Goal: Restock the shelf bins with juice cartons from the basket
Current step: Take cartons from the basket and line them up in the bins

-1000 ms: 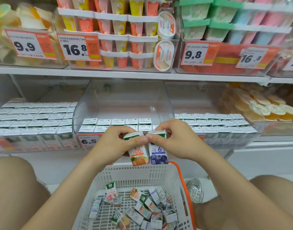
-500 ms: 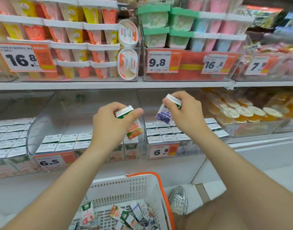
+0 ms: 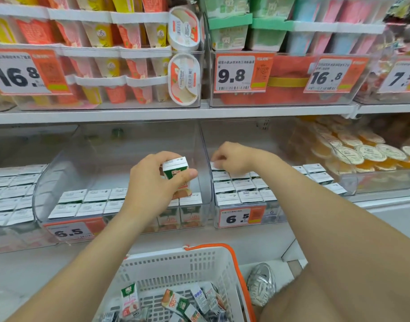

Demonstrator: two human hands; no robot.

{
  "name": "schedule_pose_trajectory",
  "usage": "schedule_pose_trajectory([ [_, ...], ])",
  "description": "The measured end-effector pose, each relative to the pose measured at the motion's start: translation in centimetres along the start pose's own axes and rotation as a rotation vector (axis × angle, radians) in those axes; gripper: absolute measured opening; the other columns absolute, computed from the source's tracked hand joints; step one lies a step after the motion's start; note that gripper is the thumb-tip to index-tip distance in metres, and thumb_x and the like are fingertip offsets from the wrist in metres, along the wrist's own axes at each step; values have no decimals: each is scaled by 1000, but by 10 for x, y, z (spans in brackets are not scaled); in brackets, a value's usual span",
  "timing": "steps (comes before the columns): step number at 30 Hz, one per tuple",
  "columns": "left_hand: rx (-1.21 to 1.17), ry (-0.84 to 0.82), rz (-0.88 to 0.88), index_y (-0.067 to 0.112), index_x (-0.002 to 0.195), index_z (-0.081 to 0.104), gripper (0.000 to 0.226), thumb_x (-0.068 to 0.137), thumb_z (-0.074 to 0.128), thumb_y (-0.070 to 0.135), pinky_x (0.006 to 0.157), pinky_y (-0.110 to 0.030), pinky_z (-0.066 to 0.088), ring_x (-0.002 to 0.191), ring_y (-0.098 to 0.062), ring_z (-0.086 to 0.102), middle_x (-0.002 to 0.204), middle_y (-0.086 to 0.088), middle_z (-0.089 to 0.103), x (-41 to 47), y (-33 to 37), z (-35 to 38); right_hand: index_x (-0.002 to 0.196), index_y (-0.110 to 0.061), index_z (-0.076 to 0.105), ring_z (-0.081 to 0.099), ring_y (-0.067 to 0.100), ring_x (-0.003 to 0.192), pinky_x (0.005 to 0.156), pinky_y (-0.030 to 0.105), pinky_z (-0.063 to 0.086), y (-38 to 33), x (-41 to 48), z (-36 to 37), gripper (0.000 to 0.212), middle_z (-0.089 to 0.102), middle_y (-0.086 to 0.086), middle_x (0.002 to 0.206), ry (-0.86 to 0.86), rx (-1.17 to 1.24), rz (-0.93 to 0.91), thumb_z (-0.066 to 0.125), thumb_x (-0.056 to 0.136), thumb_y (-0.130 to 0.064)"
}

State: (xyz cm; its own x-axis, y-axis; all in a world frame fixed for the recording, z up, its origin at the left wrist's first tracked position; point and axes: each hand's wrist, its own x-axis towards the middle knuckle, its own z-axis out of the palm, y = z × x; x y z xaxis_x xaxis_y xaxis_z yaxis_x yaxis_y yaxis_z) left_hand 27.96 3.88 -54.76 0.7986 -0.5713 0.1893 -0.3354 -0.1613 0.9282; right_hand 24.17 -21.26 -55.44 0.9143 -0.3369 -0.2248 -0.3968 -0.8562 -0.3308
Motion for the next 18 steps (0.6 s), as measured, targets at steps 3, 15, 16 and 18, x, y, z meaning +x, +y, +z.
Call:
schedule_pose_trajectory([
  [3, 38, -43, 30, 22, 119, 72, 32, 89, 82, 21, 58, -14, 58, 81, -2, 71, 107, -8, 68, 0, -7, -3, 140, -22, 65, 50, 25, 138, 114, 38, 40, -2, -5, -1, 42, 61, -2, 145, -82, 48, 71, 46, 102, -14],
  [15, 14, -226, -26, 26, 124, 64, 38, 92, 80, 14, 91, -40, 61, 101, -13, 75, 105, 5, 80, 0, -13, -53, 96, -24, 71, 63, 11, 76, 73, 28, 50, -95, -102, 0, 16, 69, -8, 78, 562, 255, -102, 55, 95, -24],
  [16, -43, -262, -24, 23, 126, 65, 37, 93, 77, 12, 92, -44, 62, 101, -18, 76, 106, 1, 81, -3, -10, -58, 103, -26, 73, 64, 5, 79, 76, 25, 51, -107, -107, 4, 16, 71, -10, 82, 518, 307, -177, 59, 97, -30],
  [18, -143, -304, -25, 17, 130, 65, 36, 96, 73, 9, 91, -47, 62, 102, -24, 76, 108, -6, 80, -9, -8, -70, 111, -31, 75, 65, 2, 85, 80, 23, 51, -125, -108, 13, 21, 74, -13, 94, 423, 356, -248, 60, 99, -40],
])
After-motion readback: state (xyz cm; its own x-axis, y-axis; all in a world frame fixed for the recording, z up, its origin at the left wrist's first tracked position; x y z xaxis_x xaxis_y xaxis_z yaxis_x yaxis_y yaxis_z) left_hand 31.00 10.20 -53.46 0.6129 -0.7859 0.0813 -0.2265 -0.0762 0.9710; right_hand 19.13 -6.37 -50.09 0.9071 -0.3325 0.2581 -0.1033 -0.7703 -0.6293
